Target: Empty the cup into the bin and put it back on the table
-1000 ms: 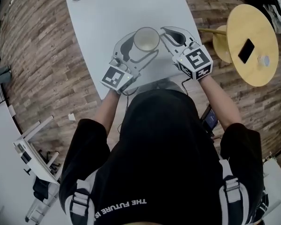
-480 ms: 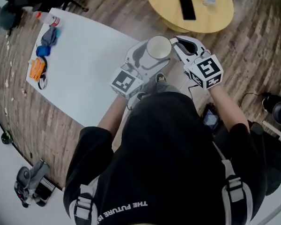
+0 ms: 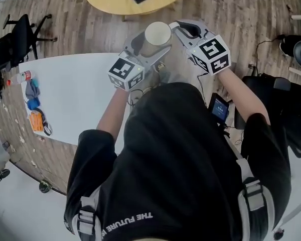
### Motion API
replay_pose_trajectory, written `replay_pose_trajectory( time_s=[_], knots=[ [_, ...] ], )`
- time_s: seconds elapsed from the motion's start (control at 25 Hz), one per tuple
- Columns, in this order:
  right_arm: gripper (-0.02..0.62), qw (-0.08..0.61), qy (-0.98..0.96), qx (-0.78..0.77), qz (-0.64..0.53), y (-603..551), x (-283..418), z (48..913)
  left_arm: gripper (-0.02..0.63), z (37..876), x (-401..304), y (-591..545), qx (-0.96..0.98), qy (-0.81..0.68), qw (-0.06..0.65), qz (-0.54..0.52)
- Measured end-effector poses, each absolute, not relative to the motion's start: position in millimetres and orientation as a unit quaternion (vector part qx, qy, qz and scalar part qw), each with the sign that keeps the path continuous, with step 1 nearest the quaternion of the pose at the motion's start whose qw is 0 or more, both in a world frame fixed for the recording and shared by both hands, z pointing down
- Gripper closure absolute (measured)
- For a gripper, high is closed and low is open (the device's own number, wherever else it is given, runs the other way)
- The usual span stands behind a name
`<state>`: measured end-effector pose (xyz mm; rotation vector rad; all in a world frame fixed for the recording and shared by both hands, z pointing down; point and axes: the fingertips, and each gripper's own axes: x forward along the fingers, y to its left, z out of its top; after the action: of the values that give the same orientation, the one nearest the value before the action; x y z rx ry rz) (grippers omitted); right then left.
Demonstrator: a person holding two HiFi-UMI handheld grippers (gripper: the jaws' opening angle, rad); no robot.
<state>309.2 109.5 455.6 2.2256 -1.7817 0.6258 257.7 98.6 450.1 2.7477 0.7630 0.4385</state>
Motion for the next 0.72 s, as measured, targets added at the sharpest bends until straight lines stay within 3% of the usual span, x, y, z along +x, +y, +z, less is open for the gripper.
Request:
replay_pose_trajectory(
  time_s=[0.32, 0.72],
  knots=[
    [0.546, 0.065, -0.566, 0.694, 0.439, 138, 299, 566, 0.249, 543, 257, 117, 0.866, 0.269, 0.313, 0.281],
    [0.546, 0.066, -0.528, 0.631, 0.565, 149, 267, 652, 0.249, 622, 233, 122, 0.807, 0.231, 0.422, 0.343]
  ],
)
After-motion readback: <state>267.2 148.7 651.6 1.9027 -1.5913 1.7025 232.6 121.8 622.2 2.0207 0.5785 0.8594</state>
